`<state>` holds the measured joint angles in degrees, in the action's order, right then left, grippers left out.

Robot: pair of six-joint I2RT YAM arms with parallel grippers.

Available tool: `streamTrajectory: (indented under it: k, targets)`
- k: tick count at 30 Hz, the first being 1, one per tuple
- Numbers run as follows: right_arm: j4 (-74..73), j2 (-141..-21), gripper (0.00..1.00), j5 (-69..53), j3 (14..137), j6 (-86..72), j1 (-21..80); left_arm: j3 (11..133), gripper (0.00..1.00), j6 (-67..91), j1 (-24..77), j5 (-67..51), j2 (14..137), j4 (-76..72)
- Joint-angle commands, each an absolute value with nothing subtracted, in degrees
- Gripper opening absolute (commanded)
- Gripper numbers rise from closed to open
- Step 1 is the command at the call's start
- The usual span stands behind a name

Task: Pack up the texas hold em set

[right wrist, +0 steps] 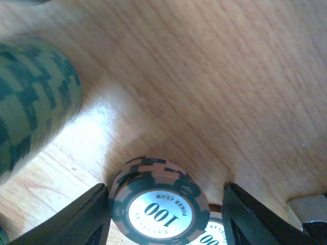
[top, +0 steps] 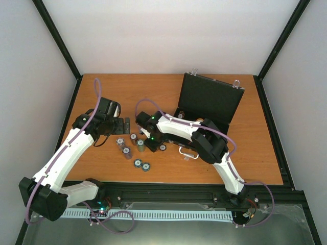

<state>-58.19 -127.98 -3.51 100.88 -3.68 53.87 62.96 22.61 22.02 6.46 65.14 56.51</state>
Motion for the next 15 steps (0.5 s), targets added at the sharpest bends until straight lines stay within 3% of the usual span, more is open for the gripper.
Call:
streamTrajectory:
  k: [1,9,15]
  targets:
    - [-59.09,-129.37,0.57,-4.64,100.31,-4.08,54.92,63.61,1.00,22.22,22.24,7.12,65.39,55.11]
    - [-58.52,-129.84,0.41,-3.97,100.61,-5.26,55.02,63.63,1.00,22.04,22.23,7.06,65.39,55.03]
    - [-58.21,-129.84,0.35,-2.08,100.81,-6.12,55.02,63.80,1.00,21.74,22.24,7.18,65.13,55.30]
